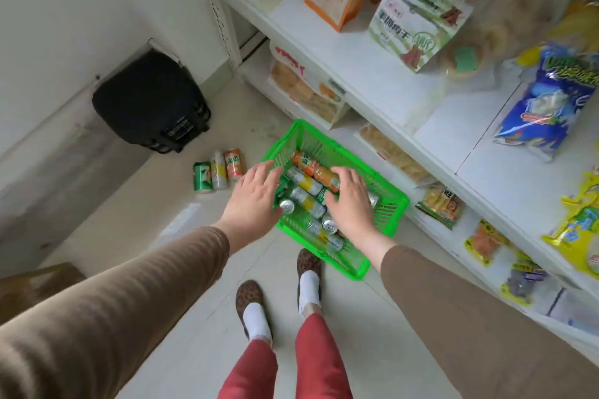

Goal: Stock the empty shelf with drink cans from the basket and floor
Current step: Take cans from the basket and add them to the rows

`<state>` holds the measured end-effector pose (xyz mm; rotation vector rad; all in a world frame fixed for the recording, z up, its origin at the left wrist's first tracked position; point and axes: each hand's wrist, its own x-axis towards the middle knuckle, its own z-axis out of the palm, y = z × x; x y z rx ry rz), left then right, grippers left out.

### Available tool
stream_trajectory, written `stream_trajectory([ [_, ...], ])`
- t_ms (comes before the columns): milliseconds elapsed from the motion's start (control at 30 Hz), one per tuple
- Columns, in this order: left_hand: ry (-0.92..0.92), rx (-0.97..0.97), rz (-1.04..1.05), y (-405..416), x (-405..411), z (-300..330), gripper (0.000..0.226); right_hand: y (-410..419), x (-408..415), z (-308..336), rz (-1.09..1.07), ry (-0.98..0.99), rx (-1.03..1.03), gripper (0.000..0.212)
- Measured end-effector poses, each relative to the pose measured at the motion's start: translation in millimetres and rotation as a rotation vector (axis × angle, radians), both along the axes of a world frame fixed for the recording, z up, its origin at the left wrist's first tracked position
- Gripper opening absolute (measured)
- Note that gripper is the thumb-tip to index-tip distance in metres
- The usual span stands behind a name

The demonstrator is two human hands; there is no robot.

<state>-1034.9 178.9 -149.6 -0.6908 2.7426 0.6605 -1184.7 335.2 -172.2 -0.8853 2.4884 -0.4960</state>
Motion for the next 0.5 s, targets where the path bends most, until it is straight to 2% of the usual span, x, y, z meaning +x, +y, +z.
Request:
stream_trajectory([
  [233,-0.189,0.072,0.045,12.1,0.8,-143.6,0.082,2.8,4.8,-158.4,0.183,-0.241,0.236,0.059],
  [500,-0.166,0.045,0.06,2.8,-10.2,-253.2,0.072,-32.7,25.3,-290.7,0.37,-0.29,0.389,0.077],
])
